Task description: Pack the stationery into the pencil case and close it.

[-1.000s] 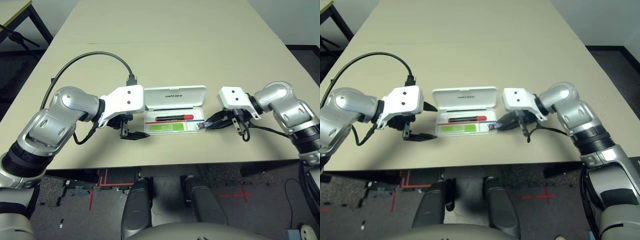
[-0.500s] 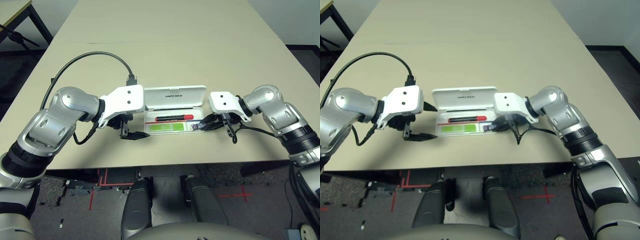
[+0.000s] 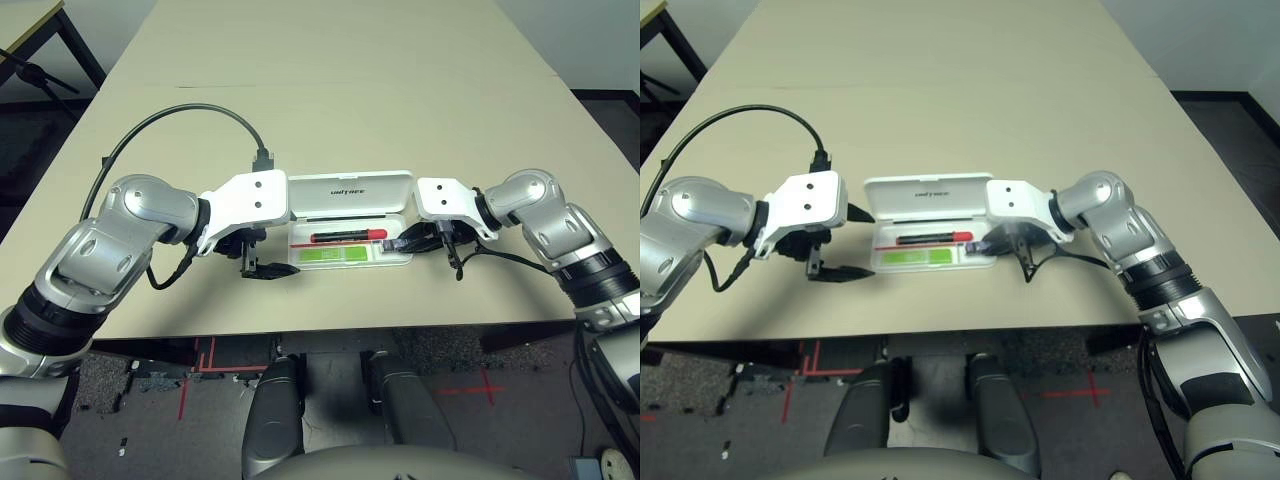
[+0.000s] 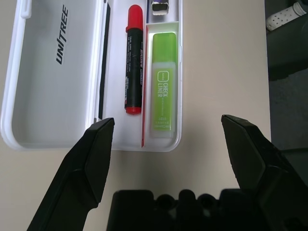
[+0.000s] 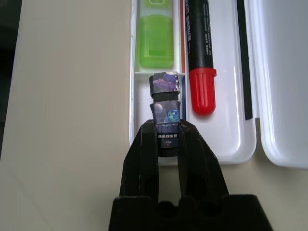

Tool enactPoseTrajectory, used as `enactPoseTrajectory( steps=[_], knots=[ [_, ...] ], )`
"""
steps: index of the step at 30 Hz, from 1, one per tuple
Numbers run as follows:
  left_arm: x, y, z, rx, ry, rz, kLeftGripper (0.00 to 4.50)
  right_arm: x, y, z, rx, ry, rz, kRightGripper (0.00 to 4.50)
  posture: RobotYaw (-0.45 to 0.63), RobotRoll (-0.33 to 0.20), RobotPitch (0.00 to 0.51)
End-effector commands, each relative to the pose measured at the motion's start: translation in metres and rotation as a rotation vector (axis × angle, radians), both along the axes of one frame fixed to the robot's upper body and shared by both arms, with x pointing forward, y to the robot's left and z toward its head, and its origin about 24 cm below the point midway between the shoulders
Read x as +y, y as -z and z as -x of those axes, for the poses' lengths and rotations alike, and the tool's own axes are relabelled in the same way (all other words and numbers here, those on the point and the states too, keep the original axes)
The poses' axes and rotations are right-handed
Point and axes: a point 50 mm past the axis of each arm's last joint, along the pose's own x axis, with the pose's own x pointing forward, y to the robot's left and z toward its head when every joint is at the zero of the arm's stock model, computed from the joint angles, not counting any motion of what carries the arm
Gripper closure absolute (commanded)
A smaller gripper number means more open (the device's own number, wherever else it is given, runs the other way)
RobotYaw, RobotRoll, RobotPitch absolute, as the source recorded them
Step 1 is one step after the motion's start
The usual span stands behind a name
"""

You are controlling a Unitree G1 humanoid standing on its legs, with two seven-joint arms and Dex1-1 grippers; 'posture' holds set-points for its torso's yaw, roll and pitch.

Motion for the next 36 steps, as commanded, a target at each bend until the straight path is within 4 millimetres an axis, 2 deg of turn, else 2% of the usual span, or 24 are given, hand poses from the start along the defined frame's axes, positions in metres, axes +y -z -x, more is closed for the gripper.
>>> enactPoseTrajectory(
  steps=[1,9,10,13,19,28,31,36],
  knots=[
    [-0.001,0.001,0.001,0.002,0.005,0.000,0.00,0.002,0.003,0.003,0.006,-0.008,-0.017,3.24,0.06,0.000,0.174],
    [0.000,0.001,0.001,0.004,0.000,-0.003,0.00,-0.007,-0.002,-0.002,-0.030,0.014,-0.053,0.19,0.07,0.000,0.172],
    [0.001,0.001,0.001,0.004,0.000,-0.003,0.00,-0.009,-0.004,-0.002,-0.030,0.017,-0.062,0.04,0.07,0.000,0.173],
    [0.001,0.001,0.000,0.005,-0.002,-0.002,0.00,-0.014,-0.009,-0.002,-0.018,0.030,-0.094,0.04,0.06,0.000,0.172],
    [0.003,0.001,0.001,0.008,-0.009,0.001,0.00,-0.039,-0.030,0.010,0.107,0.081,-0.244,0.04,0.05,0.000,0.168],
    [0.008,0.002,-0.003,0.029,-0.022,0.021,0.00,-0.105,-0.057,0.030,0.196,0.282,-0.252,0.04,0.01,0.000,0.163],
    [0.010,0.001,-0.006,0.033,-0.029,0.028,0.00,-0.123,-0.060,0.040,0.233,0.330,-0.251,0.04,-0.01,0.000,0.162],
    [0.013,0.004,-0.011,0.044,-0.039,0.029,0.00,-0.137,-0.058,0.050,0.252,0.396,-0.246,0.04,-0.03,0.000,0.161]
  ],
)
